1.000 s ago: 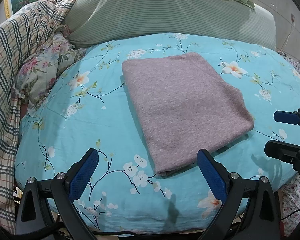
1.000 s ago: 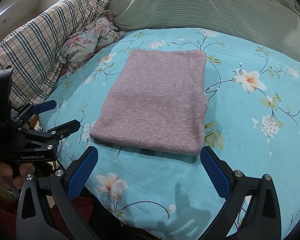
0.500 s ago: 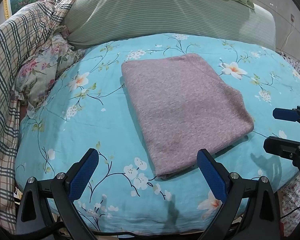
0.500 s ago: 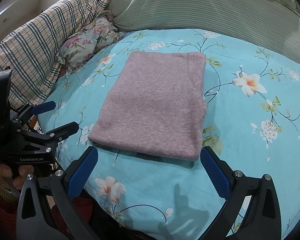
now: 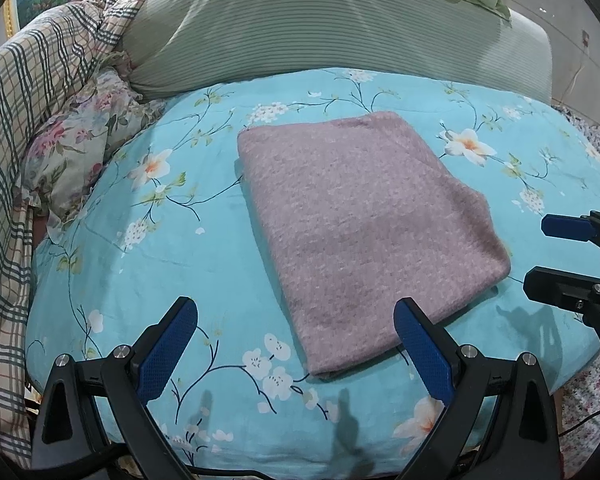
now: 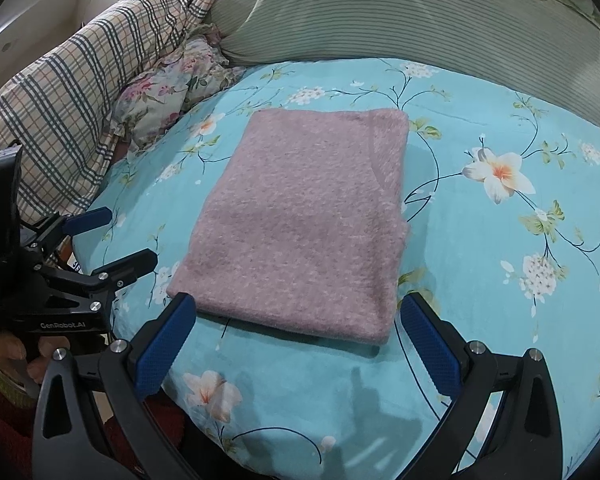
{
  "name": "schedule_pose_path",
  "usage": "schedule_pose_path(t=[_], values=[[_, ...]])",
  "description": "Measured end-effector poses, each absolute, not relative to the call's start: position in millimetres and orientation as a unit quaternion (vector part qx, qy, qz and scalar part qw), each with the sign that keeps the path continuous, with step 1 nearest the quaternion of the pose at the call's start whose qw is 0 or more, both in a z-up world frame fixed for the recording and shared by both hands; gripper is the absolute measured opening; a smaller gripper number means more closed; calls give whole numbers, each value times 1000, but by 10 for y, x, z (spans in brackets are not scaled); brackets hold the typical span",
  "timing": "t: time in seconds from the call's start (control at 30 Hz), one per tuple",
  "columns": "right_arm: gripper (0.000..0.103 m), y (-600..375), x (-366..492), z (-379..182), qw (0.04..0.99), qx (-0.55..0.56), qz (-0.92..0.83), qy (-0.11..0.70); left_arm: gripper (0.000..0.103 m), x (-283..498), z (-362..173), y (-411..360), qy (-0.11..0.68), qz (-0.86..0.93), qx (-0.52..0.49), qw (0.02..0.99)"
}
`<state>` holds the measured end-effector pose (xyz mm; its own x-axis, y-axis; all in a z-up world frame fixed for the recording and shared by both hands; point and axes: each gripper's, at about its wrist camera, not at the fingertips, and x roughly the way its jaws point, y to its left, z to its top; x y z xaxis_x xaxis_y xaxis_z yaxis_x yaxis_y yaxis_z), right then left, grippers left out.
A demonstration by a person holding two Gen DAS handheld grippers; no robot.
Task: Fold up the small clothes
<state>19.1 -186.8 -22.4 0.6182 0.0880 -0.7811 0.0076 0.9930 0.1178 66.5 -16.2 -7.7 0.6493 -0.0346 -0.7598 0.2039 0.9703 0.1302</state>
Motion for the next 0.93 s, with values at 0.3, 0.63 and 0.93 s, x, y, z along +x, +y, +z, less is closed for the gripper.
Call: schedule_pose_path(t=[0.3,0.63,0.93], values=[[102,-1968,325,-267,895,60,17,442,99,812,-84,-143,417,-60,101,901],[102,-2044,441,-308,892,66,18,447,99,917,-119,-105,425,-54,98,898],[102,-2090,525,-406,888,80,18,452,100,968,-176,-96,431,-56,91,896]])
